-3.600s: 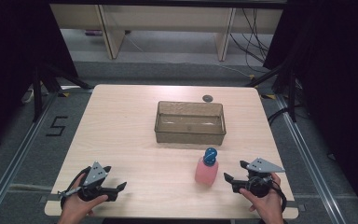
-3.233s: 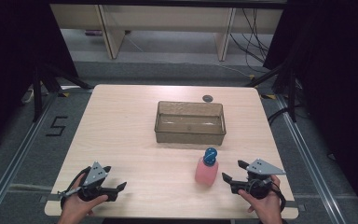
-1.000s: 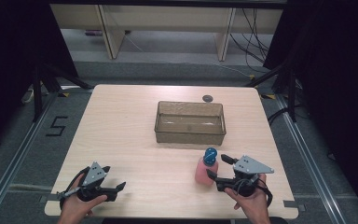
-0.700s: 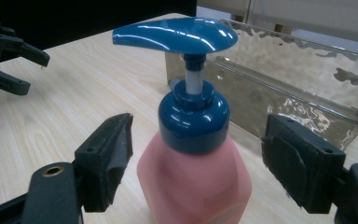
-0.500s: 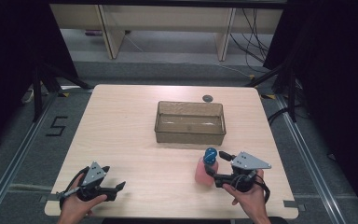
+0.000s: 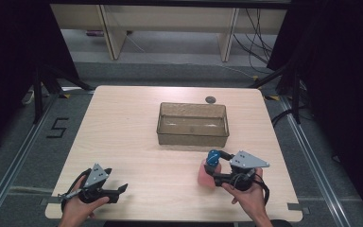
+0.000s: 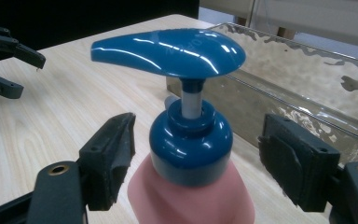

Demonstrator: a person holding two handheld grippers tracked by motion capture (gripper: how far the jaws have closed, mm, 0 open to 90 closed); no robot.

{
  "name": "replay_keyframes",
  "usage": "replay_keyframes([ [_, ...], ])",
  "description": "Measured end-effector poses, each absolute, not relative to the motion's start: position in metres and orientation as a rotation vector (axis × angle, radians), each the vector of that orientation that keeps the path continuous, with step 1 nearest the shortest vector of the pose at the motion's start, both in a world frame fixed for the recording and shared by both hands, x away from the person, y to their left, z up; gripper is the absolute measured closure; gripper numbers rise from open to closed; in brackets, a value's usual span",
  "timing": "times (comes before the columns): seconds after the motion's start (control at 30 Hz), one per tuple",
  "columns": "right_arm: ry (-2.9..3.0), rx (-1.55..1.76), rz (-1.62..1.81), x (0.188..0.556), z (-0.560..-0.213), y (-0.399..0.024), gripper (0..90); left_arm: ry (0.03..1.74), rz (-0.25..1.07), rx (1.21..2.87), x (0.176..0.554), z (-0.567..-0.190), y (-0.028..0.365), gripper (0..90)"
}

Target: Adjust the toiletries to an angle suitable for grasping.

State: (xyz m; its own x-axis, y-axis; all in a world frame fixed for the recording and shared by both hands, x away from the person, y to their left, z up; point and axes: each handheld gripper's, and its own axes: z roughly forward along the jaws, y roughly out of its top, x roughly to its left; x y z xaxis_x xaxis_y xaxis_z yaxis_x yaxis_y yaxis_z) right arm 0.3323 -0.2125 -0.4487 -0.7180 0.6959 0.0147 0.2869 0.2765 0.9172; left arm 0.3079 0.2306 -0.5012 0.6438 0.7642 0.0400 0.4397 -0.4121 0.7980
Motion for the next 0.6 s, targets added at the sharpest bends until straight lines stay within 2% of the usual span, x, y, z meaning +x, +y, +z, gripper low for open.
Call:
replay_keyframes([
  [0.6, 2.178, 0.869, 1.450, 0.3429, -0.4528, -0.2061, 36.5, 0.948, 0.512, 2.031, 0.3068, -0.5008, 0.2301, 16.7],
])
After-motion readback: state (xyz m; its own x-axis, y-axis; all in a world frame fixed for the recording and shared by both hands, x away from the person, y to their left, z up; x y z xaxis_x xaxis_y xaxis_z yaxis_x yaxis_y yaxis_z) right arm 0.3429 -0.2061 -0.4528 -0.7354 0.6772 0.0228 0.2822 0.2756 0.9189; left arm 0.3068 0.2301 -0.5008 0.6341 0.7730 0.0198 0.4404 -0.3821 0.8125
